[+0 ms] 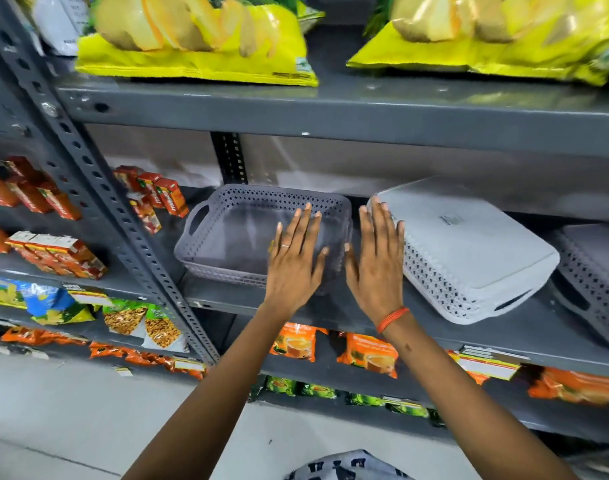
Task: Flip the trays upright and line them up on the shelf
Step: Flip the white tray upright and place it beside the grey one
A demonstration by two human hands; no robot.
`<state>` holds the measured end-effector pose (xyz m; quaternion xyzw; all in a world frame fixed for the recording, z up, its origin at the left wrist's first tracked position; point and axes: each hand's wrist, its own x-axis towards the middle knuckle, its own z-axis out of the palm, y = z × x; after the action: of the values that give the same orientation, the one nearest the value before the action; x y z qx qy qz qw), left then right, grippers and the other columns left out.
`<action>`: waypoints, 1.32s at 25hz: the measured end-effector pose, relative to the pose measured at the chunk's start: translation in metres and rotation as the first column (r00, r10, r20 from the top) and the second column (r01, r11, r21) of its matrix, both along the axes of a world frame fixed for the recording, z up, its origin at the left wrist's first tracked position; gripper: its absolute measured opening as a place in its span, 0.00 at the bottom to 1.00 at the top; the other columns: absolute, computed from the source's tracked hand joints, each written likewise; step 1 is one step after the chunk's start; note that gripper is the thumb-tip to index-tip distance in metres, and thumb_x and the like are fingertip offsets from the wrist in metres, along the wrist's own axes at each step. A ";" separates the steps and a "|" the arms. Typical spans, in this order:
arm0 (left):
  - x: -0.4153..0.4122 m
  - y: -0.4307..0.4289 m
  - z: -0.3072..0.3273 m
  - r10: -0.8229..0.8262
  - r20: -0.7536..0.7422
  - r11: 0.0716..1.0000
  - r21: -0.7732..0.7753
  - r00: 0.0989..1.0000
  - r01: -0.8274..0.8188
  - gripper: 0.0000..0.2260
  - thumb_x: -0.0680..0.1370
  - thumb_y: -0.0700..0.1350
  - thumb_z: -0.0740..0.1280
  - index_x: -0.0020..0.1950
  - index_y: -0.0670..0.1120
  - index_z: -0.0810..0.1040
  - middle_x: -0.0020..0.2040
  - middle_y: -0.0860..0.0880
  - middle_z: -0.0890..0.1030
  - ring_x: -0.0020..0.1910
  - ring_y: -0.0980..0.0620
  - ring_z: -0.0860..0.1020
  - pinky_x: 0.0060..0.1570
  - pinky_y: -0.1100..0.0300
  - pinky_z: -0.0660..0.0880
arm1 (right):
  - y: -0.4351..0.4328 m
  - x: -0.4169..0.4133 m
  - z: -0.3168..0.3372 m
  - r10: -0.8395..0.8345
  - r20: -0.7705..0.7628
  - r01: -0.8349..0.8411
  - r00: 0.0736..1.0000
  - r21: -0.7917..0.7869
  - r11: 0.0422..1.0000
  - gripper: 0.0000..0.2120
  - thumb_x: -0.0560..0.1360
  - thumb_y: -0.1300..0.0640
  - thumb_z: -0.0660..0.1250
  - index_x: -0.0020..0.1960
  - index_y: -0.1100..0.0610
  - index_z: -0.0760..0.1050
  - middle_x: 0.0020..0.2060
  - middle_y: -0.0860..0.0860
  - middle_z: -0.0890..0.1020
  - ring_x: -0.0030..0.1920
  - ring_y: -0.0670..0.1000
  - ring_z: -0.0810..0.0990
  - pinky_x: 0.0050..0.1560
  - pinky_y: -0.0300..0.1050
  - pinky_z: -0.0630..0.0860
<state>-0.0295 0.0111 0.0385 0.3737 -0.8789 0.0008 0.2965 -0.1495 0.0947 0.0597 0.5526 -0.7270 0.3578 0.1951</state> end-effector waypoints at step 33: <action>-0.193 0.055 -0.046 0.014 0.538 0.990 -0.124 0.843 0.063 0.40 0.67 0.45 0.75 0.73 0.41 0.58 0.73 0.46 0.69 0.72 0.49 0.66 0.75 0.49 0.44 | 0.143 -0.273 -0.006 0.039 0.653 0.197 0.756 -0.285 0.938 0.16 0.78 0.44 0.50 0.44 0.55 0.65 0.37 0.56 0.70 0.38 0.48 0.67 0.39 0.43 0.65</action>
<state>-0.2225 0.0661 -0.0072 0.3259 -0.9293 0.1618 0.0635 -0.4222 0.2377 0.0541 0.3206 -0.7000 0.6370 0.0375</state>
